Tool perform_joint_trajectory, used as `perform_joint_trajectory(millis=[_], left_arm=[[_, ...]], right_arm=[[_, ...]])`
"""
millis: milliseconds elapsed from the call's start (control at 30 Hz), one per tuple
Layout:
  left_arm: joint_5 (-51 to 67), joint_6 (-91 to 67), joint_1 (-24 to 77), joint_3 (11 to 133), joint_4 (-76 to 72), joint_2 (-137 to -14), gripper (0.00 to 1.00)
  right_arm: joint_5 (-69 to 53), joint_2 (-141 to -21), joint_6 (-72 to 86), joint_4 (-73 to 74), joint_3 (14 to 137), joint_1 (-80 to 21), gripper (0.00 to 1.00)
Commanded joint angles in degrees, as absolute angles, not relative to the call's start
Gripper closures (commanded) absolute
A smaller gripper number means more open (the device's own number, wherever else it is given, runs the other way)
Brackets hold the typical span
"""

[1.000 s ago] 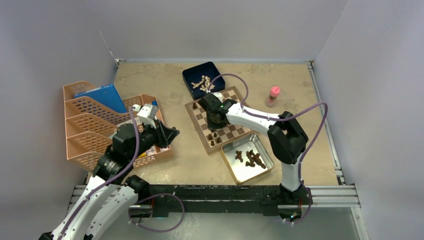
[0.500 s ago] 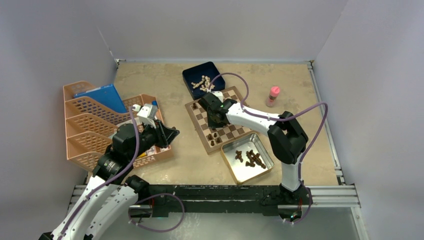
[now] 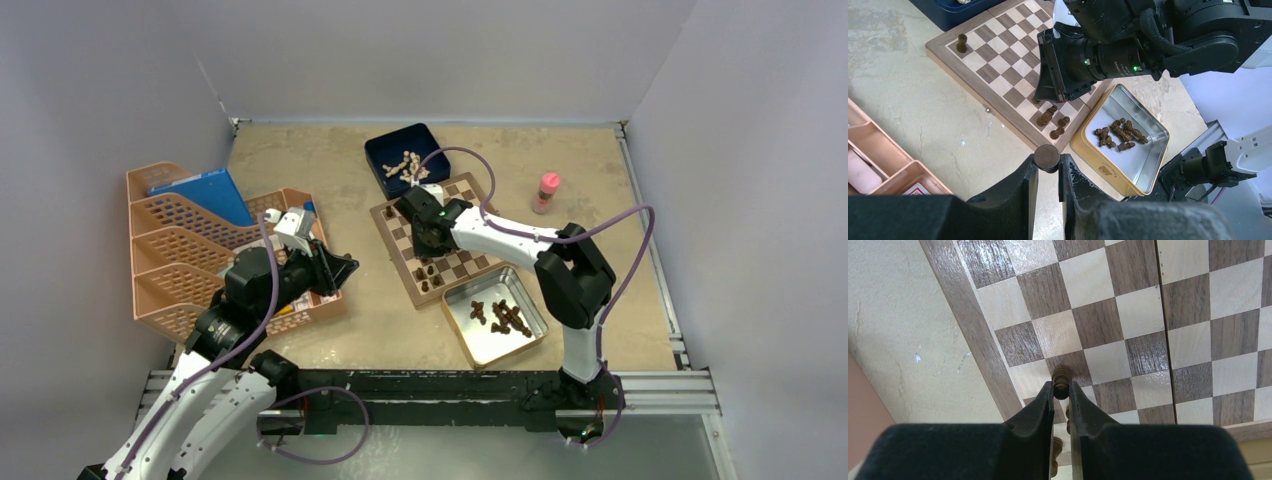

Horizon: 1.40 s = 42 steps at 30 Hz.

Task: Set up the chess pieces on the board
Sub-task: Place the chess piece on the chessboard.

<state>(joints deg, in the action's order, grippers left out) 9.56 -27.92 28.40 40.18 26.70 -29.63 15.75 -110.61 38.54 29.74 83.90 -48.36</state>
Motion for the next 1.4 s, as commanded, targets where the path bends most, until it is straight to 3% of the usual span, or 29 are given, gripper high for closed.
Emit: perform_joint_trajectory(millis=[0,1367], left_arm=[[9.0,-28.2,28.1,41.8,24.9,-29.6,0.90],[8.8,-28.3,28.1,41.9,25.1,-29.3,0.90]], right_arm=[[16.6,-108.7,38.8,30.5,85.7,-48.7,0.84],[17.0,-110.9,39.2,32.8,86.8,-48.8,0.82]])
